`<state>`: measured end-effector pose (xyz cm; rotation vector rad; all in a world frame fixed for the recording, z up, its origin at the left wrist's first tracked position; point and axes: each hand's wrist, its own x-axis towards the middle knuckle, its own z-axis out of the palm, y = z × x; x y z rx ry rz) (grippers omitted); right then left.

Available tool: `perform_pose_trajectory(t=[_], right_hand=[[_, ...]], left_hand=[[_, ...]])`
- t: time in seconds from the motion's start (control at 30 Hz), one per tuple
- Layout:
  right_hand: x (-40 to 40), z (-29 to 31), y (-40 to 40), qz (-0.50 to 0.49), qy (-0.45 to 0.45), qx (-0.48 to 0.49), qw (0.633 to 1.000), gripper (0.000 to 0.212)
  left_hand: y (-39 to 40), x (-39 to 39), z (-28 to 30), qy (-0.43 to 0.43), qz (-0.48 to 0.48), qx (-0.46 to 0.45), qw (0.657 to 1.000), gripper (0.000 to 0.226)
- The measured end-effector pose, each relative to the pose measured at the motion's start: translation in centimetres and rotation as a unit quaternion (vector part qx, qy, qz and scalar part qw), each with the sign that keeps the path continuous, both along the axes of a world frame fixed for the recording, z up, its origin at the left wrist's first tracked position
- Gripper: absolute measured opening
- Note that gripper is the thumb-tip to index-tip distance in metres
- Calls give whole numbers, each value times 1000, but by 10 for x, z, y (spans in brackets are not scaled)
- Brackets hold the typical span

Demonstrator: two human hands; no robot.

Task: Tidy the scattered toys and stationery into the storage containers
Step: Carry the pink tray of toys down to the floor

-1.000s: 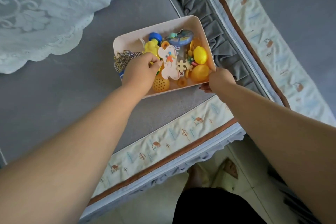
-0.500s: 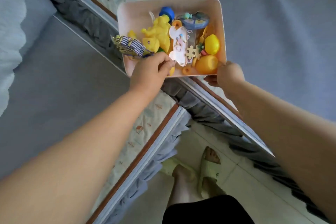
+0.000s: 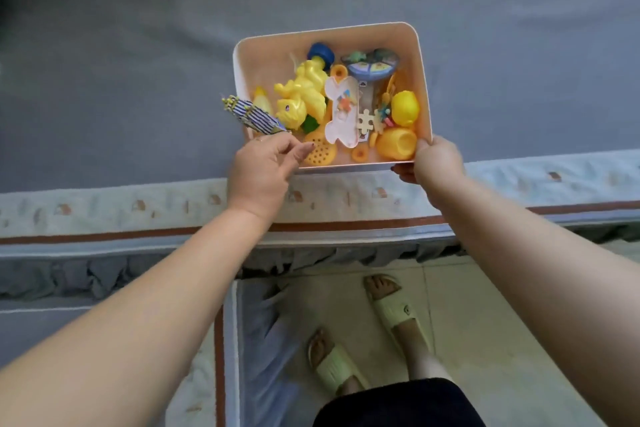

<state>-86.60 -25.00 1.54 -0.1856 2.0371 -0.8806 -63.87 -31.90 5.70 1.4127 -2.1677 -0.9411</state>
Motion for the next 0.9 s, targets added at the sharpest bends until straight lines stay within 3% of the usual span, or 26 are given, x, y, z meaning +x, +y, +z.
perform_pose_trajectory(t=[0.17, 0.27, 0.37, 0.43, 0.73, 0.9], right_hand=[[-76, 12, 86, -99, 43, 0, 994, 29], [-119, 3, 146, -80, 75, 28, 994, 47], [-143, 6, 213, -196, 87, 34, 976, 41], [-153, 6, 244, -264, 86, 28, 960, 33], [-231, 2, 440, -430, 25, 38, 902, 32], [-261, -9, 512, -498, -4, 29, 867, 32]], left_hand=[[15, -92, 11, -19, -84, -52, 995, 60], [33, -153, 19, -33, -119, -78, 989, 47], [73, -221, 26, -56, -160, -77, 983, 28], [97, -257, 27, -54, -201, -81, 975, 27], [266, -433, 2, -177, -439, -74, 878, 64], [338, -506, -9, -238, -487, -98, 835, 69]])
